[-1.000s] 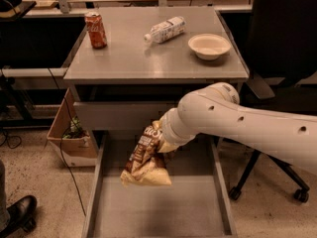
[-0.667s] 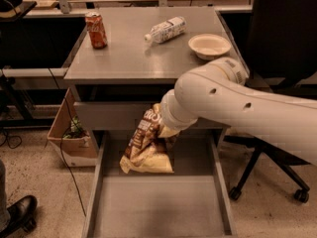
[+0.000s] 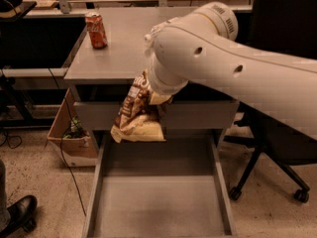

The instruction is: Pick brown chip bag from middle drawer and place on counter

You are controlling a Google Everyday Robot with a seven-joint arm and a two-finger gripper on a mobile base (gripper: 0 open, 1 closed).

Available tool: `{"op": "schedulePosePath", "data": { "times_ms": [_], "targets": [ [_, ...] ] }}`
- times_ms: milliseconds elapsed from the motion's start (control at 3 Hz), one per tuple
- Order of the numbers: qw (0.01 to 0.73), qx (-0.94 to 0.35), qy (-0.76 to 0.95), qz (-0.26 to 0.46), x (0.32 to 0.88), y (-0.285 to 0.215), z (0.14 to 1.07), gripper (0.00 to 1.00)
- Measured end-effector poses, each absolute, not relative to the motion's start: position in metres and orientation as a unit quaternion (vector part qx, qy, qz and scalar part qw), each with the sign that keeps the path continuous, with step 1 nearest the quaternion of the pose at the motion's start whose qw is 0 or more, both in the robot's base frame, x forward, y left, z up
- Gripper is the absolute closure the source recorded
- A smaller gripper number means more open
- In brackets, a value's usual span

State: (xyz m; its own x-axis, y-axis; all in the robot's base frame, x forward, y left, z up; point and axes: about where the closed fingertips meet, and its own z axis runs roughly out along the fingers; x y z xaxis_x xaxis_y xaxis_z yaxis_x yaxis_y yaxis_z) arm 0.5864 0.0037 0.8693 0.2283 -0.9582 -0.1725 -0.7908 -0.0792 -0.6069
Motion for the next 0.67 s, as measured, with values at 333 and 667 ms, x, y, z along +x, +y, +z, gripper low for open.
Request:
{"op": "schedulePosePath", "data": {
  "times_ms": [333,667],
  "targets": [
    [0.333,-0.721,0.590,-0.146,0.620,0.019,0.903,1.00],
    [0.360,-0.724,0.569,-0.150,0.659,0.033,0.930,1.00]
  ]
}}
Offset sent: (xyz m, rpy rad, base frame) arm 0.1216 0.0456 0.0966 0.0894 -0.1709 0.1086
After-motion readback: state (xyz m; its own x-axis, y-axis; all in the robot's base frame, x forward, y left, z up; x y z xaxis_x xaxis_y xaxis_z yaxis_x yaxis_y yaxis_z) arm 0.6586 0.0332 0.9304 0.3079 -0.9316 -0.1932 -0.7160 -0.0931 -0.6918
